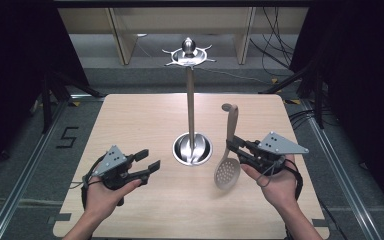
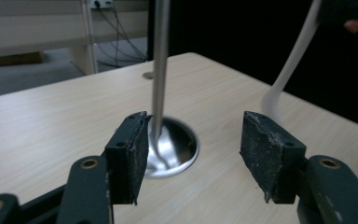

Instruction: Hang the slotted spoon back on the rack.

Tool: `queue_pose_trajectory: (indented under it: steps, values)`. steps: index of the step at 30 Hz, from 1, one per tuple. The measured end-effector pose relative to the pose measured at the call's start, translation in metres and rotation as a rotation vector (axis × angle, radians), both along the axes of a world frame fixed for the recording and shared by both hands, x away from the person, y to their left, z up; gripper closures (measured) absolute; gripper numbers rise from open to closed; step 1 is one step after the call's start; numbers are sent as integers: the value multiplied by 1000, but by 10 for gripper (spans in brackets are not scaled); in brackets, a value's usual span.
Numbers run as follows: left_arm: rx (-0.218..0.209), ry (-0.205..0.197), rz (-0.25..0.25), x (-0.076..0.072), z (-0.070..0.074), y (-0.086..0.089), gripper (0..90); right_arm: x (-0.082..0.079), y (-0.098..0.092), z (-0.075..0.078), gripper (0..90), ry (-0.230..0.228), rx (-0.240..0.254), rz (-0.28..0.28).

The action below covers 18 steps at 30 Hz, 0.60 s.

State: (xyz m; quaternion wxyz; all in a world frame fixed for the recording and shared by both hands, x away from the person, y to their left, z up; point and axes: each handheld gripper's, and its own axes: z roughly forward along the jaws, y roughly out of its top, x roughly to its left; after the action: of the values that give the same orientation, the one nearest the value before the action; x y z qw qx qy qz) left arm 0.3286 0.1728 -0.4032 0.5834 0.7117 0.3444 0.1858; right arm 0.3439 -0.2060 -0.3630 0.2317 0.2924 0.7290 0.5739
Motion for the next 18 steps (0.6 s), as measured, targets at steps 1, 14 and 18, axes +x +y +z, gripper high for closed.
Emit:
queue_pose_trajectory:
  steps: [1,14,18]
  values:
    - [-12,-13,-24,3,11,-10,419,2,0,0,760,-16,-2,-3]
    - [-38,-64,-134,22,53,-78,468,-2,9,-7,759,-13,-14,-53]
    - [-67,-60,-169,25,63,-102,483,-6,17,-6,759,12,-2,-60]
